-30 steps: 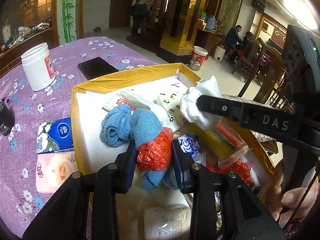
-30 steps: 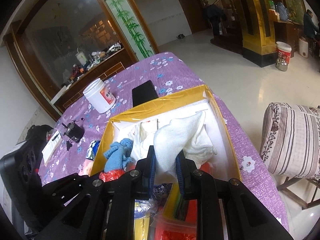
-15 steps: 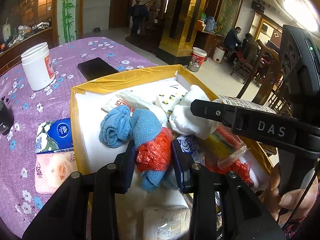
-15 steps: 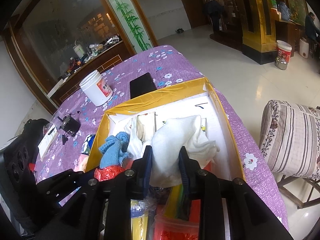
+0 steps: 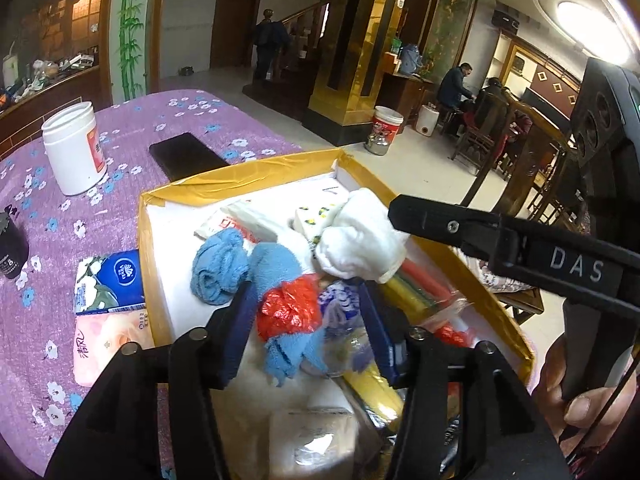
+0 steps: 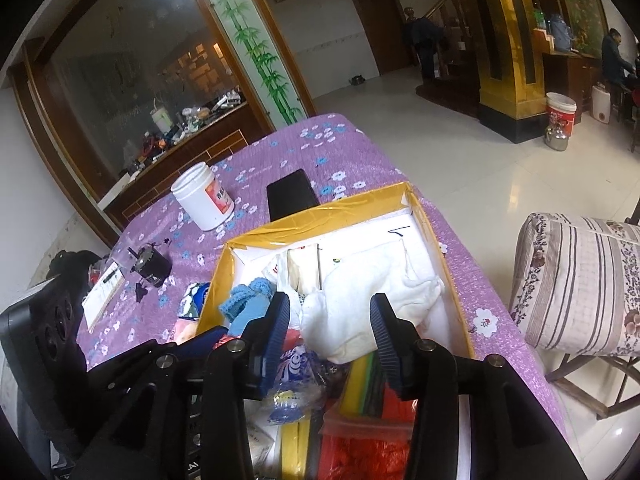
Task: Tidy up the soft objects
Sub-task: 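Open both tools to release the blue cloth and white cloth into the box, then grasp the blue Vinda tissue pack on the table with the left tool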
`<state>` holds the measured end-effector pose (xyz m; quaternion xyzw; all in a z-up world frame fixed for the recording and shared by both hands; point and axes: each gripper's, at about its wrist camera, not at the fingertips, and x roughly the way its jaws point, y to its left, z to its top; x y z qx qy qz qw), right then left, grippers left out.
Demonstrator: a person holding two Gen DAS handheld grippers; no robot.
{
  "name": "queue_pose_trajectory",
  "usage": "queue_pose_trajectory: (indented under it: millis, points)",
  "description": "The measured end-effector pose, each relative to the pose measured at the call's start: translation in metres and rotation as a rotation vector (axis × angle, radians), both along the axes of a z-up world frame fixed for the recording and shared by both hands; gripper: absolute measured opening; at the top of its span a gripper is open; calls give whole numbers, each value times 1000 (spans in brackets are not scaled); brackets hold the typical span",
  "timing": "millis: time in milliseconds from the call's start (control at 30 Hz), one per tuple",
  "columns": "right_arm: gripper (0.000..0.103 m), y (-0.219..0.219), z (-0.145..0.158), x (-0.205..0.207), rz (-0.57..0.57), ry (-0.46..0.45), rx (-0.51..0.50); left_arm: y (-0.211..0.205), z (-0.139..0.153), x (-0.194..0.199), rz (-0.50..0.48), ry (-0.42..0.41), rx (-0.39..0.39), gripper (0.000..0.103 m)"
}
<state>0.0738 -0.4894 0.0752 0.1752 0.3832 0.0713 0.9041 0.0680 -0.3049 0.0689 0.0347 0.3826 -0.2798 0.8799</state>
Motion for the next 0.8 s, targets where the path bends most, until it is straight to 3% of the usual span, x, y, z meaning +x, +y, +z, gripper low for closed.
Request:
queue_pose_trajectory:
  millis: [400, 633, 800]
  points:
    - [51, 1, 29, -34, -9, -73, 7, 18, 34, -16, -4, -34, -31, 52]
    - [54, 12, 37, -45, 26, -121, 47, 87, 44, 23, 174, -7, 44, 52]
    - [54, 20, 34, -45, 51, -122, 61, 119, 20, 84, 295, 52, 158, 52]
